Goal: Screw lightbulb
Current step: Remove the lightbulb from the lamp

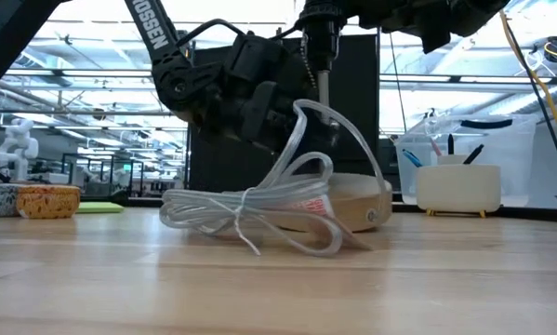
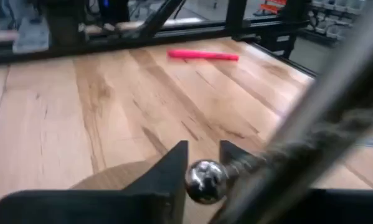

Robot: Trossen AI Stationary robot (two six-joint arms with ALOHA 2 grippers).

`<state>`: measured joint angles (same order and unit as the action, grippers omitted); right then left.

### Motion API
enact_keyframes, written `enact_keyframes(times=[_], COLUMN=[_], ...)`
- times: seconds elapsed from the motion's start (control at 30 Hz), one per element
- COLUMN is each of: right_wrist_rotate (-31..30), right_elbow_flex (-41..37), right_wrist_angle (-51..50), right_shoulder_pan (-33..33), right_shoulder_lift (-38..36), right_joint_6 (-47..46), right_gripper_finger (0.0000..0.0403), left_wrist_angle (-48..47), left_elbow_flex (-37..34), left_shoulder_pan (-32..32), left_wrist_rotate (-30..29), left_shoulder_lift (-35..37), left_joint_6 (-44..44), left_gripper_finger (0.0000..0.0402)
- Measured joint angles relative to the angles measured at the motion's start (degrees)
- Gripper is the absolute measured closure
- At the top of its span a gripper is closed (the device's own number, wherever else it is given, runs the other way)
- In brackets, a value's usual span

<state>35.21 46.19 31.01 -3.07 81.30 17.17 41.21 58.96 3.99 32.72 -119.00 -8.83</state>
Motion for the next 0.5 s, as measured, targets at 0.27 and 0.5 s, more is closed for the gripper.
enact_keyframes(times=[0.27, 0.5], right_wrist_rotate=[-1.5, -1.6], right_elbow_flex=[0.0, 0.0], right_wrist_angle=[-0.4, -0.5], right_shoulder_pan=[0.0, -0.1], right_shoulder_lift=[0.1, 0.1], right_joint_6=[-0.5, -1.1], right_gripper_finger=[0.0262, 0.0262], left_wrist_angle=[-6.9, -6.5], left_elbow_flex=[0.1, -1.2], left_shoulder_pan=[0.4, 1.1], left_wrist_rotate=[-0.6, -0.3], left_shoulder_lift=[0.0, 0.9], left_joint_6=[1.1, 4.0], left_gripper_finger=[0.0211, 0.0205])
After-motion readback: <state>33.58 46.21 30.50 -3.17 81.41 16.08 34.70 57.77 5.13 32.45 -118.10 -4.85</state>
